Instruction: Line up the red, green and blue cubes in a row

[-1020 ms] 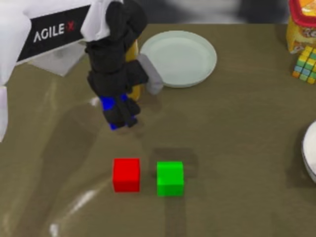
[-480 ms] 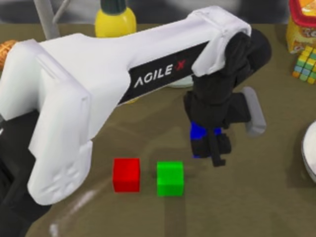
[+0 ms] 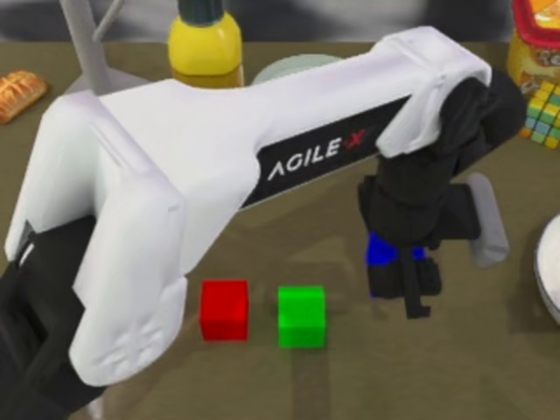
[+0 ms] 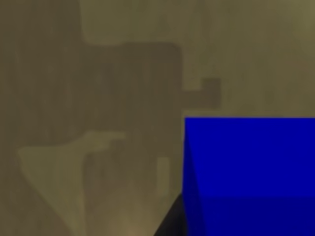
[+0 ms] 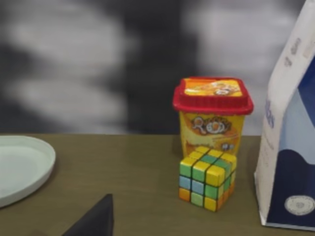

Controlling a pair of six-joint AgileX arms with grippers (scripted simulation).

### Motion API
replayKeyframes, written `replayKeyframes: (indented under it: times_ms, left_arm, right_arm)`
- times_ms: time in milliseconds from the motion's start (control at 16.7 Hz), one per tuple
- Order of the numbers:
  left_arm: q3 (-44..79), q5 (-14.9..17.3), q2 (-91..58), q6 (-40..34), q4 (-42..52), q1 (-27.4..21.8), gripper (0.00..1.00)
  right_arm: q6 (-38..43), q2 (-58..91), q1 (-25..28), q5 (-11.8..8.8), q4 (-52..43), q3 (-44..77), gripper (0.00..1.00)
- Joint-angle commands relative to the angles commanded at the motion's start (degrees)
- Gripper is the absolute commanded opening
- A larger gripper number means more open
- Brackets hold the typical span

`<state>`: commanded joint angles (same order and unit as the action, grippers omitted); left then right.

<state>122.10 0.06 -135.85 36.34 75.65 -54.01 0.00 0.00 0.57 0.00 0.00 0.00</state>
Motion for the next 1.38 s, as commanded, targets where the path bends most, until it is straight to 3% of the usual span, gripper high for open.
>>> replayKeyframes:
  times_ms: [420,720,1380]
  left_arm:
    - [-8.86,0.02,-2.95,-0.17,-11.84,-0.13,0.00]
    - [-9.98,0.01,-3.42,-0.14,-13.15,-0.22,0.00]
    - [-9.98,0.01,-3.42,-0.14,-13.15,-0.22,0.83]
  right_arm:
    - [0.00,0.00,0.00,0.00,0.00,0.00,1.00]
    - [0.00,0.00,0.00,0.00,0.00,0.00,1.00]
    - [0.00,0.00,0.00,0.00,0.00,0.00,1.00]
